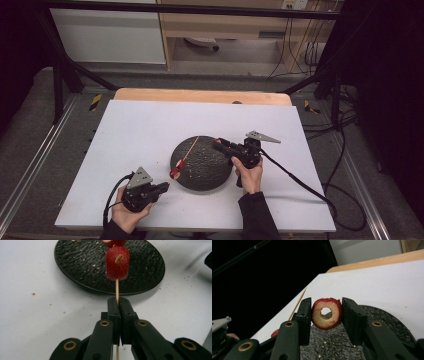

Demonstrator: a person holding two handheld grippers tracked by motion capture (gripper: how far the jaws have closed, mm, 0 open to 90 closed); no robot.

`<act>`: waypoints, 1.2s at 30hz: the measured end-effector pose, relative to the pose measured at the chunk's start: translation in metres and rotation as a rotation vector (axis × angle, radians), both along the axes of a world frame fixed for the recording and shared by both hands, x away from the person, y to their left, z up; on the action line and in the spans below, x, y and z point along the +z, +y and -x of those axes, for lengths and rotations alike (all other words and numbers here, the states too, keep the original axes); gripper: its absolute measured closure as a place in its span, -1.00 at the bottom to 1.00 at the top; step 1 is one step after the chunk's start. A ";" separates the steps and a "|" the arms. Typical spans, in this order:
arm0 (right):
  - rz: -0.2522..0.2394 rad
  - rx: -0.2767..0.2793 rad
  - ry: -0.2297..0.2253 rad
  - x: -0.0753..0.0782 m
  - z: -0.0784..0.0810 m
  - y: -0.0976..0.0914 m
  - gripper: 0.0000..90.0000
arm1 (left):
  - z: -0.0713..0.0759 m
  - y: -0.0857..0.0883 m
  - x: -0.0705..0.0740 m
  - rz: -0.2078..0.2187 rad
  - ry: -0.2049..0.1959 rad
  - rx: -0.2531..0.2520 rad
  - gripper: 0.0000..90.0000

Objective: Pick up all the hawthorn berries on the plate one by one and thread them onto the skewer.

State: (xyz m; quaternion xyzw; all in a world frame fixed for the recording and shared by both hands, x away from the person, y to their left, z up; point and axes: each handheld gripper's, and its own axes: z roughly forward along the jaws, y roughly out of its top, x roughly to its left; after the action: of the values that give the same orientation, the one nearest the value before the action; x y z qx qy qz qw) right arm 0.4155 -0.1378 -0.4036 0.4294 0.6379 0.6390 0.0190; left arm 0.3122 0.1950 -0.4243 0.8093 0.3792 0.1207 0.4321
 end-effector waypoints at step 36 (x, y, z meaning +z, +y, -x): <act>-0.002 -0.055 -0.204 0.004 0.004 -0.009 0.37 | 0.009 -0.037 0.006 0.030 0.071 -0.087 0.97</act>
State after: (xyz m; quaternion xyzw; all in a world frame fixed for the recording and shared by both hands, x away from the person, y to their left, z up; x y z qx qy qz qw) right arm 0.4118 -0.1466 -0.3998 0.3797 0.6200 0.6792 0.1010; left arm 0.3034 0.1581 -0.4178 0.8224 0.3605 0.0671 0.4351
